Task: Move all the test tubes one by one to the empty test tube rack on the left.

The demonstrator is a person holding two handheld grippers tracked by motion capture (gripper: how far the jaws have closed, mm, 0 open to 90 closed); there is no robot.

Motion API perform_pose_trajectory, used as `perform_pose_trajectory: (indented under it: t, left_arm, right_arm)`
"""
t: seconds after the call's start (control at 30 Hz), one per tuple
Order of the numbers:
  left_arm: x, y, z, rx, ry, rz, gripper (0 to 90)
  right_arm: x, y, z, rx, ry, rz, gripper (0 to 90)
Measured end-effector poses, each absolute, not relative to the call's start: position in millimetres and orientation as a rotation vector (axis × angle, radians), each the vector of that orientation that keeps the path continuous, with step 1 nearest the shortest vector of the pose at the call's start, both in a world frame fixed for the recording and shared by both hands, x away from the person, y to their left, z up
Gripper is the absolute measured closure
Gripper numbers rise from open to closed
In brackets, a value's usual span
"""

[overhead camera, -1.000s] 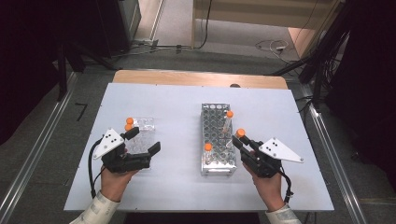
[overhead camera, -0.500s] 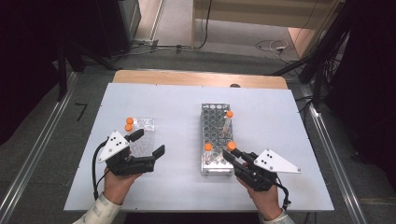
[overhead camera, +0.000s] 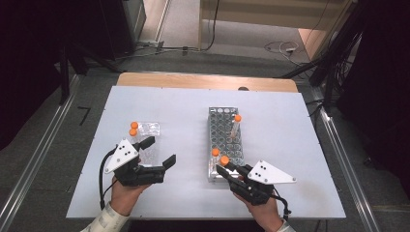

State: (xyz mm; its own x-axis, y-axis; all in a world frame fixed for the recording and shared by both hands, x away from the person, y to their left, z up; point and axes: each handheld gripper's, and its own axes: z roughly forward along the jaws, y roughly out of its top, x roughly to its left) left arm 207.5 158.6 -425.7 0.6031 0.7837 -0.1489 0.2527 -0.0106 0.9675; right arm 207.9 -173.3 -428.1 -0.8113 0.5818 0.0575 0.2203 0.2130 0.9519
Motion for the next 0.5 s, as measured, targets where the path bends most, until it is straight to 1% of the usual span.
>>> perform_pose_trajectory:
  t: [0.33,0.5]
  left_arm:
    - [205.2,148.9,-428.6,1.591,0.866,0.485,9.0]
    - [200.4,142.1,-428.2,1.595,0.826,0.467,12.9]
  right_arm:
    - [205.8,-150.6,-444.6,0.712,2.272,1.592,72.3]
    - [206.3,-142.3,-450.0,0.698,2.304,1.573,72.4]
